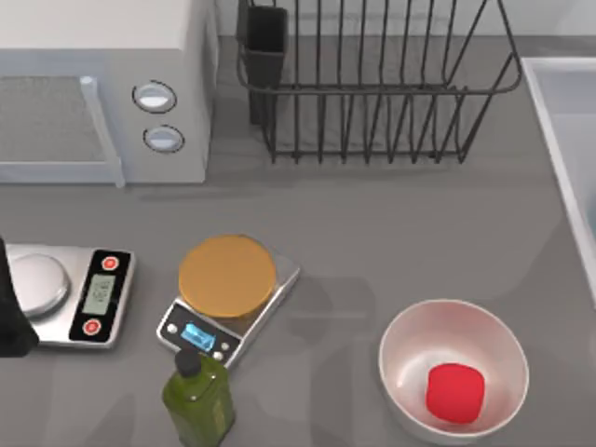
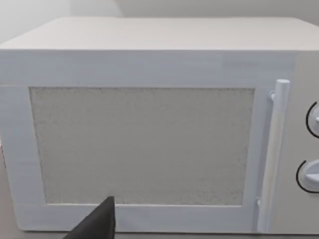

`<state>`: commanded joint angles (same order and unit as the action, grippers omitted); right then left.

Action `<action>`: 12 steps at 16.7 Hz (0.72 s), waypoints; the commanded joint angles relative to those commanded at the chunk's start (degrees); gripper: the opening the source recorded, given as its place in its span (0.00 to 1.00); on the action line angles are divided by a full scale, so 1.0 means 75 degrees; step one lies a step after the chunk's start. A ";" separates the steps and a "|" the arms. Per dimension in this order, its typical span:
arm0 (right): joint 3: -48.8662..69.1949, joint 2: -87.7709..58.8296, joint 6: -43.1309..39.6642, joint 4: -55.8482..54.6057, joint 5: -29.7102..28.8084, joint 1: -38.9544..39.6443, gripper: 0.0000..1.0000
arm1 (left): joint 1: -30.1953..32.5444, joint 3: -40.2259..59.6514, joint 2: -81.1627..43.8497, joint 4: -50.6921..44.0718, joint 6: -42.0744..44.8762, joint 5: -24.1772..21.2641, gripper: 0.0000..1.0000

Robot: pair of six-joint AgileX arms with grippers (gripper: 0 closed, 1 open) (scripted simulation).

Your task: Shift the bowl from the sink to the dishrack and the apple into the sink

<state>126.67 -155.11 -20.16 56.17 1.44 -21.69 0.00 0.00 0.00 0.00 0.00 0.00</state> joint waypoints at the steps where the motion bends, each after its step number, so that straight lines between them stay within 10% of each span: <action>1: 0.0000 0.0000 0.0000 0.0000 0.0000 0.0000 0.17 | 0.0000 0.0000 0.0000 0.0000 0.0000 0.0000 1.00; 4: 0.0000 0.0000 0.0000 0.0000 0.0000 0.0000 0.00 | 0.0000 0.0000 0.0000 0.0000 0.0000 0.0000 1.00; 12: -0.0017 0.0049 0.0009 -0.0001 0.0006 0.0027 0.00 | 0.0000 0.0000 0.0000 0.0000 0.0000 0.0000 1.00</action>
<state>126.54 -154.75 -20.09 56.16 1.48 -21.48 0.00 0.00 0.00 0.00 0.00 0.00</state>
